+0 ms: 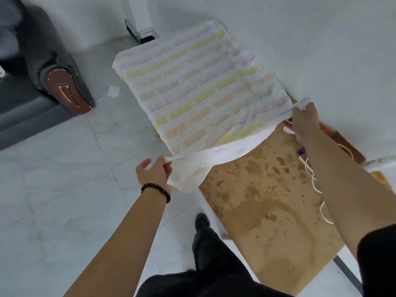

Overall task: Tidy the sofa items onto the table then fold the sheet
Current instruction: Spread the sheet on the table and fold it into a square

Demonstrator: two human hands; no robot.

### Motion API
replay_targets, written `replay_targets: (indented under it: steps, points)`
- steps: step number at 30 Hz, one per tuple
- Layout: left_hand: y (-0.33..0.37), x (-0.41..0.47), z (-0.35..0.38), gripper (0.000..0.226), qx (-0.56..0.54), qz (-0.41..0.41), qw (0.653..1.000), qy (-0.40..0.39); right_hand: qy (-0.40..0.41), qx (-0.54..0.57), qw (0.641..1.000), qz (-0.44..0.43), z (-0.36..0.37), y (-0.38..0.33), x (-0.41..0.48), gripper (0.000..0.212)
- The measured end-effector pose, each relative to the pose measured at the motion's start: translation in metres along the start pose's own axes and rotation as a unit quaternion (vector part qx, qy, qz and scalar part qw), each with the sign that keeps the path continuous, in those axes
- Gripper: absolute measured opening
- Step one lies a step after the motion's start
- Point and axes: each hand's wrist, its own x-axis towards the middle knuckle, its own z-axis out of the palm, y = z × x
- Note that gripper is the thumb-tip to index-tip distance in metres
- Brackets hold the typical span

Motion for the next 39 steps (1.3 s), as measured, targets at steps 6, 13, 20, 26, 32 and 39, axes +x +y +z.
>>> replay_targets:
  steps: [6, 13, 20, 26, 32, 39]
  points:
    - [0.039, 0.074, 0.059, 0.008, 0.096, 0.022, 0.995, 0.031, 0.051, -0.050, 0.997, 0.016, 0.057, -0.018, 0.071, 0.049]
    - [0.090, 0.136, 0.133, 0.017, 0.170, 0.036, 0.984, 0.035, 0.082, -0.065, 0.994, 0.021, 0.123, -0.078, 0.128, 0.060]
    - [0.140, 0.236, 0.174, 0.011, 0.179, -0.013, 0.981, 0.079, 0.018, -0.106, 0.994, -0.037, 0.208, -0.116, 0.174, 0.048]
    - [0.173, 0.330, 0.197, 0.014, 0.227, -0.071, 0.969, 0.074, 0.007, -0.186, 0.982, -0.035, 0.299, -0.143, 0.204, 0.062]
    - [0.189, 0.399, 0.213, 0.009, 0.292, -0.122, 0.946, 0.070, -0.054, -0.226, 0.972, 0.019, 0.396, -0.146, 0.248, 0.074]
    - [0.195, 0.417, 0.224, 0.026, 0.533, 0.058, 0.843, -0.049, -0.136, -0.412, 0.901, -0.011, 0.424, -0.125, 0.241, 0.068]
